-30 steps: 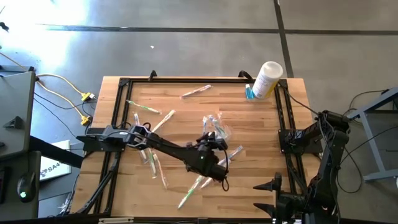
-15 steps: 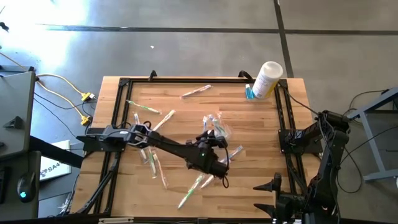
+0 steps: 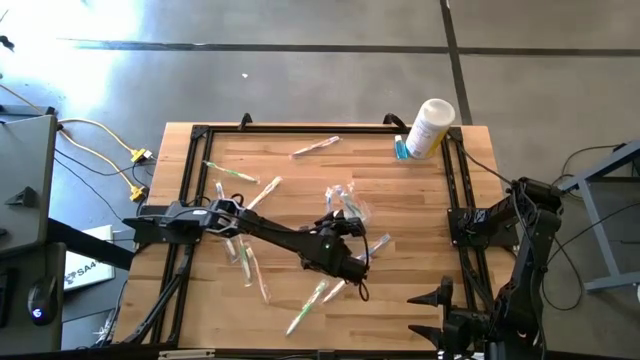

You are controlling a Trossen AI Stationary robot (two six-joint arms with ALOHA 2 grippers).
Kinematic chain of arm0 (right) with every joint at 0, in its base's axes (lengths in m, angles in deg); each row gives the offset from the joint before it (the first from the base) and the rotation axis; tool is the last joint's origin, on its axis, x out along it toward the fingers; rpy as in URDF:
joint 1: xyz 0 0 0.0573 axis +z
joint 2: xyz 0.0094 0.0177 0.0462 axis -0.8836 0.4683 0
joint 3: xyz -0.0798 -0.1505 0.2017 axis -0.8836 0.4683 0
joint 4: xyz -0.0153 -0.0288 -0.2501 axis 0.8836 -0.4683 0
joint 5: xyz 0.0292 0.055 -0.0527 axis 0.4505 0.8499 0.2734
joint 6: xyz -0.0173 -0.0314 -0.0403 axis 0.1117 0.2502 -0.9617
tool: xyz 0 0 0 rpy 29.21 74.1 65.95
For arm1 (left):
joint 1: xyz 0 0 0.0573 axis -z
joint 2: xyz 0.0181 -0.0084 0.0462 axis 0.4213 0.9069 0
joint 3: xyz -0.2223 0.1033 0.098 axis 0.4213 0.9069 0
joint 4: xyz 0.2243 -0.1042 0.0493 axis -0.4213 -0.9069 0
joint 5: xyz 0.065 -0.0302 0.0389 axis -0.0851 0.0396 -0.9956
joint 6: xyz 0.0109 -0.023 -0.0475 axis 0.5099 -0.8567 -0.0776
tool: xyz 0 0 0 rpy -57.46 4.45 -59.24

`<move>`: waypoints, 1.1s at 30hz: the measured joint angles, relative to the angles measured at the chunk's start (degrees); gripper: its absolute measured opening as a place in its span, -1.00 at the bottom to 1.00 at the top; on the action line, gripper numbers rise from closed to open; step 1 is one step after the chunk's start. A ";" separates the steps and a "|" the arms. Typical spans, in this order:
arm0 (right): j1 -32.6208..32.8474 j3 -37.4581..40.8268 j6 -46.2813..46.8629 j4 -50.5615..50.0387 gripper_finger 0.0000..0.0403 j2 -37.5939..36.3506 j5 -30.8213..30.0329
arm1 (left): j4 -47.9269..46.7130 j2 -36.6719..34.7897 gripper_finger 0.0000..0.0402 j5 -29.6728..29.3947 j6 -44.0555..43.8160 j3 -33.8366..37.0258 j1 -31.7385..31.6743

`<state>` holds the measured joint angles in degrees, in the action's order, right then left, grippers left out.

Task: Pick & Place toothbrushing station
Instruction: Put the blue mouthwash into the transparent organizer, then put the orange toothbrush into the transparent organizer

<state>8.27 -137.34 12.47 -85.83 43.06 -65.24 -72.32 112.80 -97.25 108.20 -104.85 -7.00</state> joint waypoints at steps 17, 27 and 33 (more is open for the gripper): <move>0.00 0.00 2.83 -1.62 0.41 0.00 1.22 | 3.89 0.37 -0.40 9.83 -1.56 0.15 -0.18; -0.01 0.00 2.84 -1.70 0.41 0.00 1.29 | 6.74 0.37 -0.33 8.37 7.32 0.15 0.55; 0.00 0.00 2.84 -1.68 0.41 0.00 1.31 | 8.05 0.37 -0.18 8.10 7.50 0.15 0.50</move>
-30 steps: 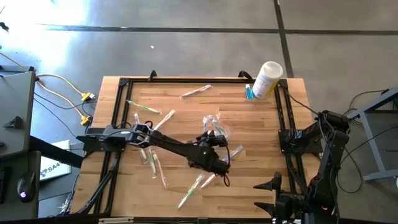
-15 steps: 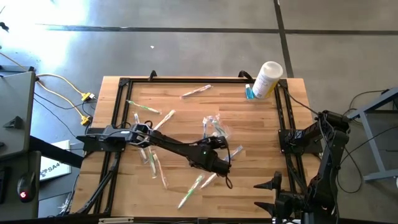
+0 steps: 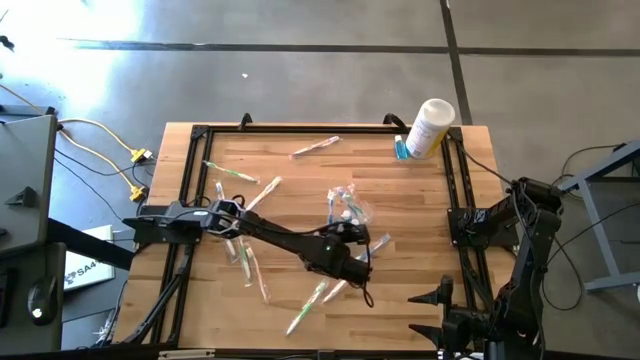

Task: Pick & Place toothbrushing station
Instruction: Put the orange toothbrush into the transparent organizer

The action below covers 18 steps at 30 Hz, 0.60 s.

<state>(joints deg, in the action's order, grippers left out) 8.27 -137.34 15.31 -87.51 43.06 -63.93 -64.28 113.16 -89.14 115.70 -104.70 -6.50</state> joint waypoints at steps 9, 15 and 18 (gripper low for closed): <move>-0.02 0.00 0.02 0.00 0.41 0.00 0.02 | 1.18 -1.05 -0.14 -9.97 2.76 -0.01 2.29; 0.00 0.00 0.14 0.00 0.41 0.00 0.51 | -1.39 -3.61 -0.14 -15.00 -9.45 -0.09 6.20; -0.01 0.00 0.21 0.02 0.41 0.00 1.31 | -6.85 -6.23 -0.14 -14.39 -21.20 -0.09 8.18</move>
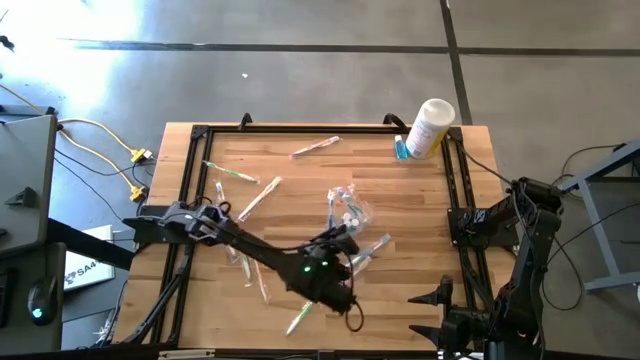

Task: Pick & Place toothbrushing station
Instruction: Put the orange toothbrush into the transparent organizer

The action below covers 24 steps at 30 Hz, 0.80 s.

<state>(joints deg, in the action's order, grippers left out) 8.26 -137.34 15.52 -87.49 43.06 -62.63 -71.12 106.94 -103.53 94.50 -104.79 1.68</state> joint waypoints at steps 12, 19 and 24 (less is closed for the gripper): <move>-0.29 0.00 -0.01 -0.02 0.41 0.00 0.07 | -16.12 -7.42 -0.14 39.13 -56.96 0.00 3.80; -1.14 0.00 -0.02 -0.16 0.41 0.01 0.20 | -15.99 -7.83 -0.14 59.29 -70.45 0.03 3.47; -1.15 0.00 -0.02 -0.22 0.41 0.02 0.32 | -15.80 -8.85 -0.14 60.23 -72.16 2.42 3.36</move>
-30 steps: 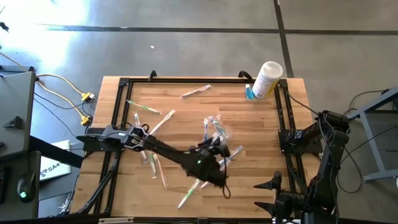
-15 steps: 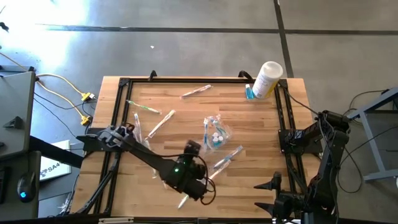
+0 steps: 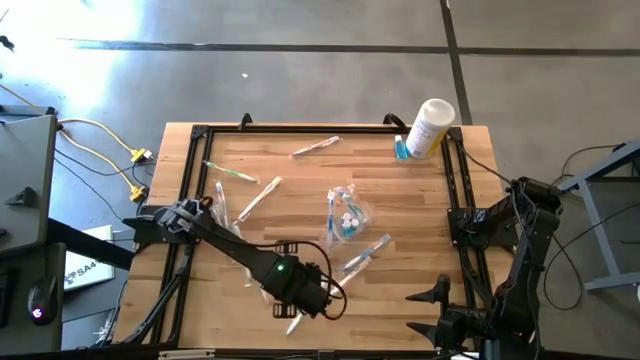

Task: Pick & Place toothbrushing station
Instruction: Put the orange toothbrush into the transparent organizer

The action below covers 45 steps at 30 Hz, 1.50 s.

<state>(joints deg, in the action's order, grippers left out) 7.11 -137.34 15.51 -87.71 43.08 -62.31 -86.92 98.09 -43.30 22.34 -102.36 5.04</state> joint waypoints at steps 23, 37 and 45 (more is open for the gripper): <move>-0.33 0.00 1.84 -1.63 0.41 -0.02 1.44 | 10.79 -8.53 -0.14 -1.61 -54.90 30.45 4.66; -0.72 0.00 -0.25 -3.34 0.41 -0.02 3.36 | 8.16 -8.55 -0.14 2.69 -71.45 30.40 5.09; -0.72 0.00 -1.99 -4.55 0.41 -0.02 3.38 | 11.69 -8.53 -0.14 5.52 -79.31 31.61 6.16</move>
<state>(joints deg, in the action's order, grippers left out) 6.39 -137.34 13.51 -92.26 43.06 -58.93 -75.23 89.56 -37.79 -56.97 -70.75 11.19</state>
